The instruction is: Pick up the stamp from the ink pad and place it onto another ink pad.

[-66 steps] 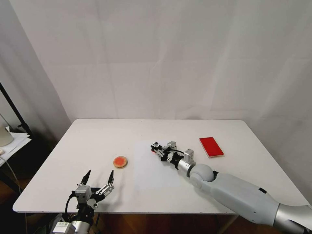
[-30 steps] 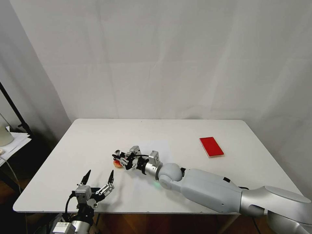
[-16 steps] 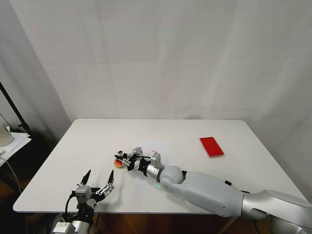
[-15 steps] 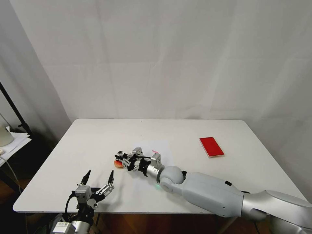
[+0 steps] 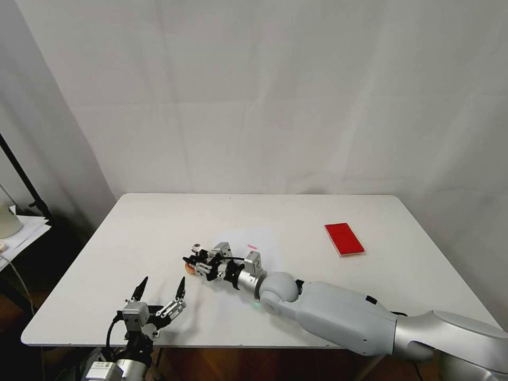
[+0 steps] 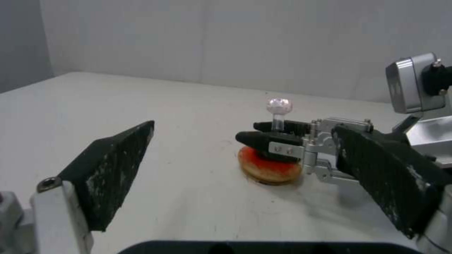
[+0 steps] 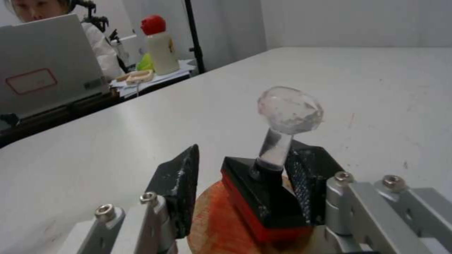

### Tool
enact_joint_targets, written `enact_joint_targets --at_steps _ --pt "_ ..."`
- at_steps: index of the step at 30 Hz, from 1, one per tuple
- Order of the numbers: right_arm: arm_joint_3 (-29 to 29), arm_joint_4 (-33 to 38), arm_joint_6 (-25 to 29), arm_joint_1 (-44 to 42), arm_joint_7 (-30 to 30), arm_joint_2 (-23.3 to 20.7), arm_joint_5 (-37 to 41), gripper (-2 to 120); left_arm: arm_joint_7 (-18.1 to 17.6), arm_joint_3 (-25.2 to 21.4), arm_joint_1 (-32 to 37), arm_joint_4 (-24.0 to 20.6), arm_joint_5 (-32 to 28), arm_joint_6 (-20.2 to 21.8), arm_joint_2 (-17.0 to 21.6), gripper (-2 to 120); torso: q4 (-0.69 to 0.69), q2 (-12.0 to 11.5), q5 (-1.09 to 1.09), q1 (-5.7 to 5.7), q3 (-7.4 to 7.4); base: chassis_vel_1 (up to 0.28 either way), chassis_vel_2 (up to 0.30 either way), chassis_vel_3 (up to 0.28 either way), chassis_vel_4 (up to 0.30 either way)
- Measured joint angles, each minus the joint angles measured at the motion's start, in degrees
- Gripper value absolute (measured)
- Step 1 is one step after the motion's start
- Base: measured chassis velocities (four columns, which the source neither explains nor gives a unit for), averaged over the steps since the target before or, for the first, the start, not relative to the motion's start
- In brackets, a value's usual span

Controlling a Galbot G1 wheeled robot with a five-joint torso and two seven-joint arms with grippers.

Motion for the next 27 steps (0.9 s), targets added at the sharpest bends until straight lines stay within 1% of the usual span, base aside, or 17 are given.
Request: enact_joint_targets --at_steps 2,3,7,8,12,13,15,18,22,27 --pt "0.0 0.3 0.0 0.0 0.0 0.0 0.0 59 0.0 0.0 0.0 0.0 0.0 0.0 0.0 100 0.00 0.0 0.00 0.00 0.00 0.000 0.000 0.000 0.000" --pt "0.0 0.3 0.0 0.0 0.0 0.0 0.0 59 0.0 0.0 0.0 0.0 0.0 0.0 0.0 100 0.00 0.0 0.00 0.00 0.00 0.000 0.000 0.000 0.000" --pt "-0.1 1.3 -0.1 0.1 0.2 0.0 0.0 77 0.0 0.0 0.0 0.0 0.0 0.0 0.0 100 0.00 0.0 0.00 0.00 0.00 0.000 0.000 0.000 0.000" --pt "-0.1 1.3 -0.1 0.1 0.2 0.0 0.0 77 0.0 0.0 0.0 0.0 0.0 0.0 0.0 100 0.00 0.0 0.00 0.00 0.00 0.000 0.000 0.000 0.000" --pt "-0.1 1.9 -0.1 0.3 0.4 0.2 0.2 93 0.0 0.0 0.0 0.0 0.0 0.0 0.0 100 0.00 0.0 0.00 0.00 0.00 0.000 0.000 0.000 0.000" --pt "-0.1 1.9 -0.1 0.3 0.4 0.2 0.2 93 0.0 0.0 0.0 0.0 0.0 0.0 0.0 100 0.00 0.0 0.00 0.00 0.00 0.000 0.000 0.000 0.000" --pt "-0.1 2.2 -0.1 0.4 0.6 0.3 0.4 102 0.0 0.0 0.0 0.0 0.0 0.0 0.0 100 0.00 0.0 0.00 0.00 0.00 0.000 0.000 0.000 0.000" --pt "-0.2 2.4 -0.2 0.4 1.2 0.4 0.5 109 0.0 0.0 0.0 0.0 0.0 0.0 0.0 100 0.00 0.0 0.00 0.00 0.00 0.000 0.000 0.000 0.000" --pt "-0.4 2.5 -0.2 0.4 1.3 0.4 0.5 113 0.0 0.0 0.0 0.0 0.0 0.0 0.0 100 0.00 0.0 0.00 0.00 0.00 0.000 0.000 0.000 0.000" --pt "-0.4 2.7 -0.2 0.3 1.3 0.4 0.5 114 0.0 0.0 0.0 0.0 0.0 0.0 0.0 100 0.00 0.0 0.00 0.00 0.00 0.000 0.000 0.000 0.000"
